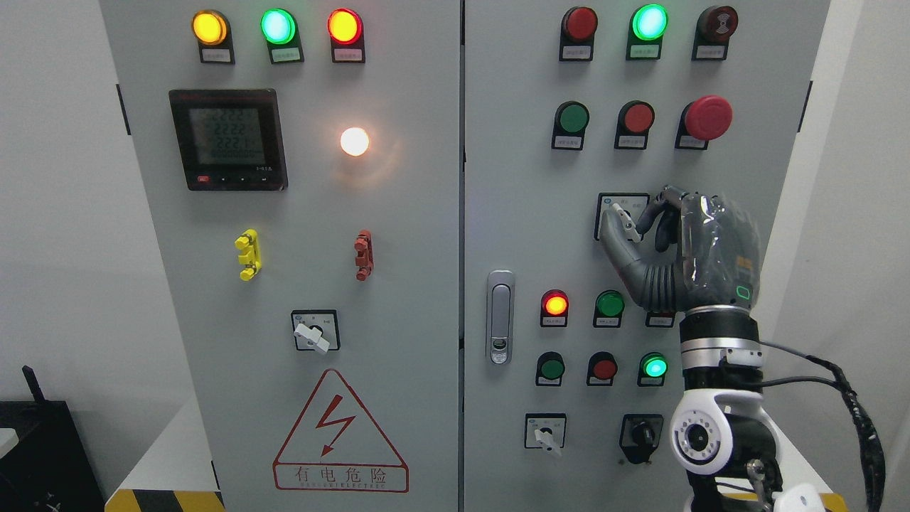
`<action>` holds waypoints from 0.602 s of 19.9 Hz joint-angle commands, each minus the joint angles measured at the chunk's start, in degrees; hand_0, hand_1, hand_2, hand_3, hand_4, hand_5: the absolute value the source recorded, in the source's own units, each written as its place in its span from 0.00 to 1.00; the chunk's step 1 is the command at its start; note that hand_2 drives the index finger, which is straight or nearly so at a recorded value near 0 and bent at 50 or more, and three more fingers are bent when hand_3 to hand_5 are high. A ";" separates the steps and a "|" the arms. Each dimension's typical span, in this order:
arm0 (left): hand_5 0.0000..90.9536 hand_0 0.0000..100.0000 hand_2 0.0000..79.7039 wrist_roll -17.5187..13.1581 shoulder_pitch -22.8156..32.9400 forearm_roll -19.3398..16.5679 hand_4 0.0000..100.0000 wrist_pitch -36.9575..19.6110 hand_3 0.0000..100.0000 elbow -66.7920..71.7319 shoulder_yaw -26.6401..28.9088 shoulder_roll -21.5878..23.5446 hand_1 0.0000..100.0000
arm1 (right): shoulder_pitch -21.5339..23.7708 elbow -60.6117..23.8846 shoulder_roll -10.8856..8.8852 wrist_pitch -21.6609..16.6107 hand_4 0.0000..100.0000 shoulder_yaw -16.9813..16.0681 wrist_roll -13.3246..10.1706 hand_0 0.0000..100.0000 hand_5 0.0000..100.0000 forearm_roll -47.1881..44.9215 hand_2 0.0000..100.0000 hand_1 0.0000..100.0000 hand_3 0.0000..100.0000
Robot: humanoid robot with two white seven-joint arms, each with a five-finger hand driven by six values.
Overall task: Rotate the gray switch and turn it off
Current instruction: 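Twist the gripped switch knob with the right hand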
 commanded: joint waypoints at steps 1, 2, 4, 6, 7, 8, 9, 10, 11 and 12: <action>0.00 0.12 0.00 0.02 0.00 0.00 0.00 0.00 0.00 0.03 1.85 -0.01 0.39 | 0.00 0.15 -1.25 -0.09 0.90 0.18 -0.06 0.46 1.00 0.00 0.72 0.39 0.97; 0.00 0.12 0.00 0.02 0.00 0.00 0.00 0.00 0.00 0.03 1.85 -0.01 0.39 | 0.00 0.15 -1.25 -0.18 0.90 0.18 -0.06 0.46 1.00 0.00 0.72 0.39 0.97; 0.00 0.12 0.00 0.02 0.00 0.00 0.00 0.00 0.00 0.03 1.93 -0.01 0.39 | 0.00 0.15 -1.25 -0.09 0.90 0.18 -0.06 0.47 1.00 0.00 0.72 0.40 0.98; 0.00 0.12 0.00 0.02 0.00 0.00 0.00 0.00 0.00 0.03 1.85 -0.01 0.39 | 0.09 0.15 -1.25 -0.09 0.90 0.18 -0.06 0.48 1.00 0.00 0.72 0.40 0.98; 0.00 0.12 0.00 0.02 0.00 0.00 0.00 0.00 0.00 0.03 1.85 -0.01 0.39 | 0.00 0.15 -1.25 -0.09 0.90 0.18 -0.06 0.49 1.00 0.00 0.72 0.40 0.98; 0.00 0.12 0.00 0.02 0.00 0.00 0.00 0.00 0.00 0.03 1.93 -0.01 0.39 | 0.00 0.15 -1.25 -0.09 0.90 0.18 -0.06 0.49 1.00 0.00 0.72 0.40 0.98; 0.00 0.12 0.00 0.02 0.00 0.00 0.00 0.00 0.00 0.03 1.85 -0.01 0.39 | 0.09 0.15 -1.25 -0.09 0.90 0.18 -0.06 0.50 1.00 0.00 0.72 0.40 0.98; 0.00 0.12 0.00 0.02 0.00 0.00 0.00 0.00 0.00 -0.05 1.85 -0.01 0.39 | 0.09 0.15 -1.25 -0.09 0.90 0.18 -0.06 0.51 1.00 0.00 0.72 0.40 0.98; 0.00 0.12 0.00 0.02 0.00 0.00 0.00 0.00 0.00 0.03 1.85 -0.01 0.39 | 0.09 0.15 -1.25 -0.09 0.90 0.18 -0.06 0.52 1.00 0.00 0.73 0.39 0.98; 0.00 0.12 0.00 0.02 0.00 0.00 0.00 0.00 0.00 0.03 1.85 -0.01 0.39 | 0.09 0.15 -1.25 -0.18 0.90 0.18 -0.06 0.53 1.00 0.00 0.73 0.39 0.98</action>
